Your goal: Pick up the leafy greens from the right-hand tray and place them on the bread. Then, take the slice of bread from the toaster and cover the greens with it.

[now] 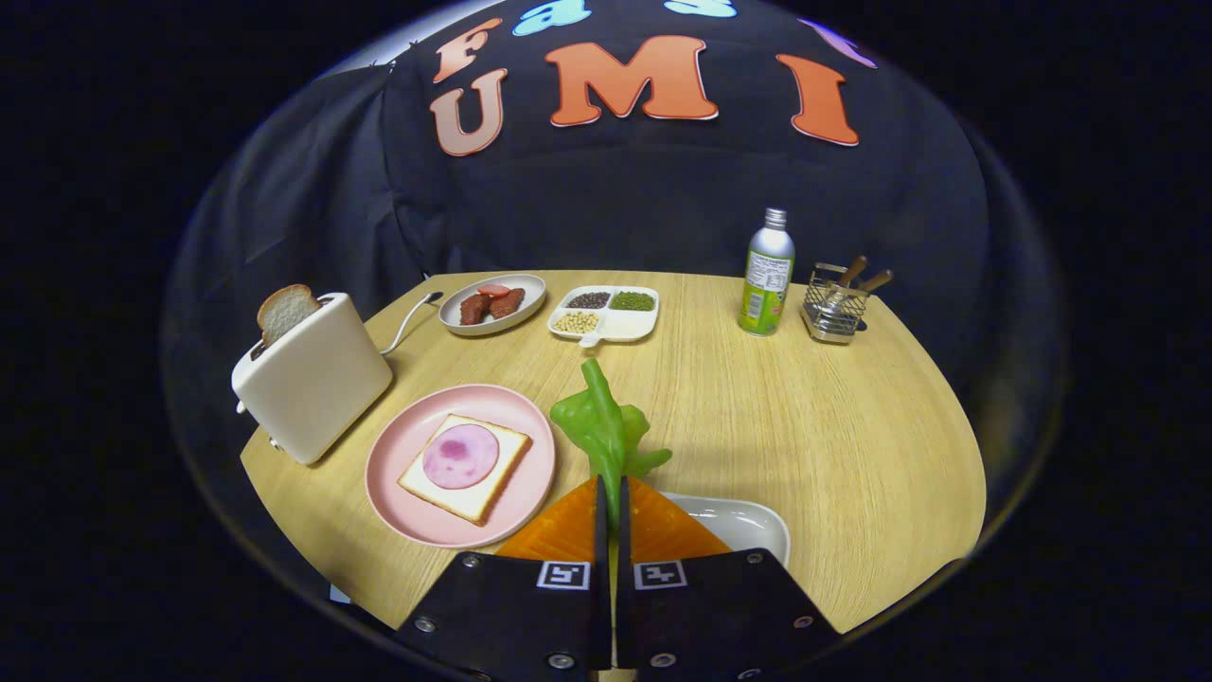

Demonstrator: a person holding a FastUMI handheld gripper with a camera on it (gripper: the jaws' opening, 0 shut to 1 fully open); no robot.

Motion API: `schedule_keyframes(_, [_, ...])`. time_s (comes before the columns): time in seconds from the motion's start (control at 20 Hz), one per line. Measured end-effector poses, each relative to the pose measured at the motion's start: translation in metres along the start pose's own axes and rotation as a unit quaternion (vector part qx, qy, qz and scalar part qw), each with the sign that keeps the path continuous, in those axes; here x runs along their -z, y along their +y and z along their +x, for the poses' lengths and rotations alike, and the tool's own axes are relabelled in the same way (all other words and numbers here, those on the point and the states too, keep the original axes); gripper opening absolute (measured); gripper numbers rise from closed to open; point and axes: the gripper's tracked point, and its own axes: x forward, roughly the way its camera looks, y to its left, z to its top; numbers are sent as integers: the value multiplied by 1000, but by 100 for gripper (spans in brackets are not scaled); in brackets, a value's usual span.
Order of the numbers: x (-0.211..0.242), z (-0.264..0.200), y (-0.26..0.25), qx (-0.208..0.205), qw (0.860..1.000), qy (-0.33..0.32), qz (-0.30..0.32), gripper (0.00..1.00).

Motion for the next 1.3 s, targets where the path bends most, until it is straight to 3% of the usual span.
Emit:
schedule_keyframes(0.5, [-15,26,66,-57,998,-9,-27,3])
schedule_keyframes(1.3, [12,67,127,-94,993,46,-58,3])
